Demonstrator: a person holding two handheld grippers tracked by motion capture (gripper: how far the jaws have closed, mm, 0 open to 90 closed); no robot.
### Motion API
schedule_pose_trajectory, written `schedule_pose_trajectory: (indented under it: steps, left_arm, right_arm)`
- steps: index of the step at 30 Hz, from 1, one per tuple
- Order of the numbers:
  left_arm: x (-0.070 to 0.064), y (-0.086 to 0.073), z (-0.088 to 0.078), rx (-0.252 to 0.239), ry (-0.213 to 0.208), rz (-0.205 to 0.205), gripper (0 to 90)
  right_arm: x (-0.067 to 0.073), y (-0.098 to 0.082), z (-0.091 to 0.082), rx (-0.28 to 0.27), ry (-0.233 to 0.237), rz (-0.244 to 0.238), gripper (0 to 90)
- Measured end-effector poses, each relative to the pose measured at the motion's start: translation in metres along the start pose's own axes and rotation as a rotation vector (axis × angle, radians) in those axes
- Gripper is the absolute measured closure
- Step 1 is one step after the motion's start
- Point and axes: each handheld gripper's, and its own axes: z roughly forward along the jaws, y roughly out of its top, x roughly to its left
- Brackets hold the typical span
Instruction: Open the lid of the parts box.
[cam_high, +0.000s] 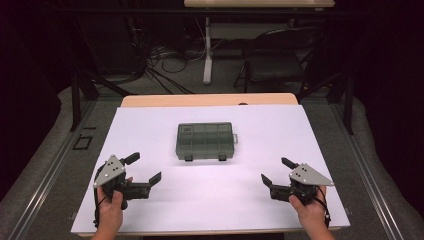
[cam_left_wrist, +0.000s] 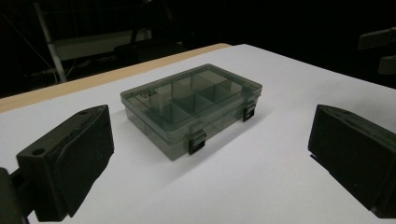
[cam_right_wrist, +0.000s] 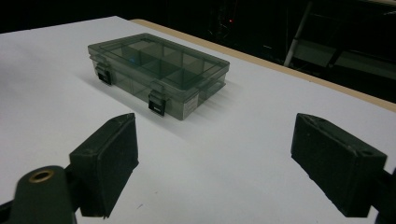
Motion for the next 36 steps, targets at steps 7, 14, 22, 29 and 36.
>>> schedule_pose_trajectory:
  steps: [7, 14, 22, 29, 36]
  left_arm:
    - [0.001, 0.001, 0.004, 0.015, -0.011, -0.021, 0.3]
    - [0.004, 0.003, 0.007, 0.030, -0.026, -0.055, 0.3]
    - [0.015, 0.015, 0.019, 0.066, -0.022, -0.110, 0.3]
    - [0.026, 0.028, 0.034, 0.117, -0.001, -0.110, 0.3]
    - [0.036, 0.040, 0.056, 0.173, 0.011, -0.114, 0.5]
  right_arm:
    - [0.000, -0.001, 0.004, 0.033, -0.004, -0.007, 14.1]
    - [0.000, 0.004, 0.008, 0.057, 0.012, 0.005, 11.9]
    - [-0.002, 0.016, 0.020, 0.109, 0.015, -0.014, 6.3]
    - [-0.011, 0.035, 0.041, 0.128, 0.016, 0.024, 18.2]
    - [-0.016, 0.049, 0.065, 0.150, 0.017, 0.004, 33.8]
